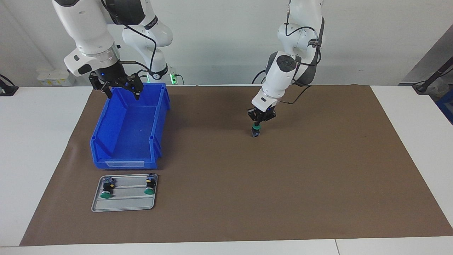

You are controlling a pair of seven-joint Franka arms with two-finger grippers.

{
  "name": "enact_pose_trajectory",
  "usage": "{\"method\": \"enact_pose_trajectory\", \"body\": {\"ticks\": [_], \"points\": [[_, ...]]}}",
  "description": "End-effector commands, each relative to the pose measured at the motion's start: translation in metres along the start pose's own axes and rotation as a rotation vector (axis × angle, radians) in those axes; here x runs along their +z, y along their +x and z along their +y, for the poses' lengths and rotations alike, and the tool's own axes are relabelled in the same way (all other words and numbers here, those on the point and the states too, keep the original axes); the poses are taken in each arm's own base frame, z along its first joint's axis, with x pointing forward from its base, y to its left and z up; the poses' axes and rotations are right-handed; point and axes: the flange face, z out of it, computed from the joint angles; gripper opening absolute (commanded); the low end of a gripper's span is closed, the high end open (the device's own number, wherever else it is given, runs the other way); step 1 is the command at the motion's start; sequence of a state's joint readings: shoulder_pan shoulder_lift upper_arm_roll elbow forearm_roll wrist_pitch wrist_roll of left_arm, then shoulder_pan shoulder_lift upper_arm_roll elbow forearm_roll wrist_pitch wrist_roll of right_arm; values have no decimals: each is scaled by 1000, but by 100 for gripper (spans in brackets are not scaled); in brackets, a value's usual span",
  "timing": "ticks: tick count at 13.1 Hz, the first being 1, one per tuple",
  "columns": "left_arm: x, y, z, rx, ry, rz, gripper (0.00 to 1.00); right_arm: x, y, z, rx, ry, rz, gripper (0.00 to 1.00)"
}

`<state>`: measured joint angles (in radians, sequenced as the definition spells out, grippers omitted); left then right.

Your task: Place and press button with both arms

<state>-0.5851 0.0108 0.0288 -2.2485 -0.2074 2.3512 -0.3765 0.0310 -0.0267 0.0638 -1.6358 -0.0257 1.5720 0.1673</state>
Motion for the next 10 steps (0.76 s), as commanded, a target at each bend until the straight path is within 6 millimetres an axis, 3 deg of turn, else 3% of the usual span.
{"method": "enact_pose_trajectory", "body": {"ticks": [1, 5, 7, 10], "points": [[-21, 22, 6, 6, 21, -13, 0, -1, -6, -18, -5, 14, 36, 100], [-90, 59, -5, -7, 11, -18, 0, -1, -12, -65, -32, 26, 74, 99], [-125, 79, -38, 31, 13, -35, 0, 0, -19, -96, -37, 41, 98, 99], [-172, 95, -109, 77, 102, -77, 0, 11, -27, -152, -20, 106, 100, 99]]}}
